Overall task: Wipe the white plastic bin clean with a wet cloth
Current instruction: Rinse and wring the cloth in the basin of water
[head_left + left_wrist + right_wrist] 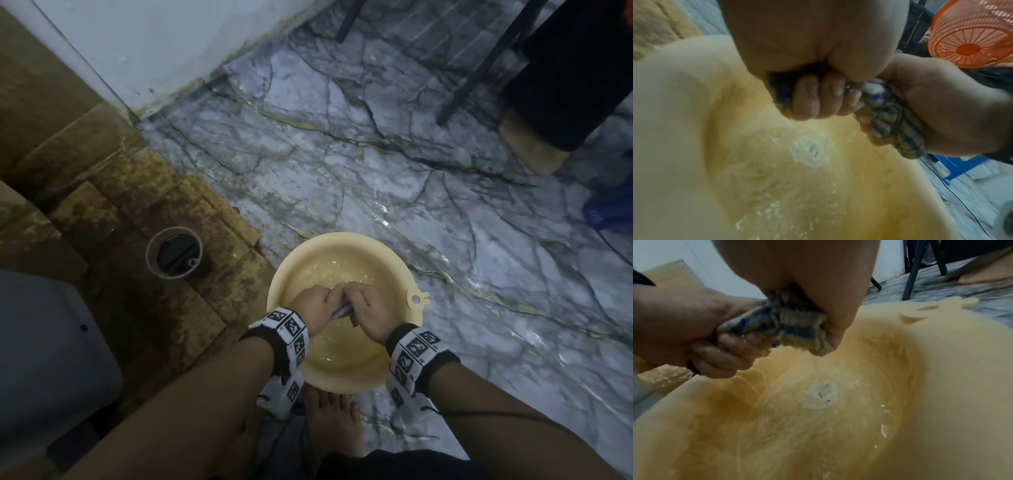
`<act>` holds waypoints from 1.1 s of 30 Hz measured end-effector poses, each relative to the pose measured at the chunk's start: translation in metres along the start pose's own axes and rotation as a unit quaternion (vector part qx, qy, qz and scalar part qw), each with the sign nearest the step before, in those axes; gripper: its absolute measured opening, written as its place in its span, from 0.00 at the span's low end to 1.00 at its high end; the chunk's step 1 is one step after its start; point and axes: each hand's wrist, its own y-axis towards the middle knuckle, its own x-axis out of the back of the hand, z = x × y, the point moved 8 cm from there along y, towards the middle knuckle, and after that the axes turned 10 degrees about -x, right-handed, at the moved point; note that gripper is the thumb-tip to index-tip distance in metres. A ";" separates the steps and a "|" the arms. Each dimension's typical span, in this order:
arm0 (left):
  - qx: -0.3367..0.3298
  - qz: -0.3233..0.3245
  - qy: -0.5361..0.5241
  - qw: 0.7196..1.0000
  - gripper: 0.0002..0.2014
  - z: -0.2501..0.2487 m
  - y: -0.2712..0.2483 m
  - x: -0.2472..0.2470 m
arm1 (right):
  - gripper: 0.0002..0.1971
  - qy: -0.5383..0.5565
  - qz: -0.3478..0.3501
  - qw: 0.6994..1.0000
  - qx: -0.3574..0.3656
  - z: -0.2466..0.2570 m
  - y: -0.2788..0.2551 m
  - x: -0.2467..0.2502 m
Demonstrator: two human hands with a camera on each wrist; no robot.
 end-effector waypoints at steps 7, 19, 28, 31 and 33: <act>0.005 -0.031 0.042 0.999 0.33 -0.004 -0.003 -0.001 | 0.21 -0.045 -0.030 0.999 0.005 0.009 0.003 -0.001; -0.125 -0.049 0.227 0.965 0.42 -0.024 -0.005 0.011 | 0.17 0.052 0.199 0.952 -0.226 -0.010 0.000 -0.019; 0.062 -0.047 0.058 0.995 0.28 0.002 0.006 0.023 | 0.18 0.191 0.045 0.967 -0.162 -0.003 0.008 -0.001; 0.150 -0.013 -0.109 0.983 0.20 0.014 0.006 0.014 | 0.23 -0.015 -0.079 0.993 0.086 0.018 -0.008 0.011; 0.199 0.025 -0.195 0.960 0.20 0.012 0.003 0.005 | 0.27 -0.145 -0.129 0.959 0.204 0.024 -0.023 0.004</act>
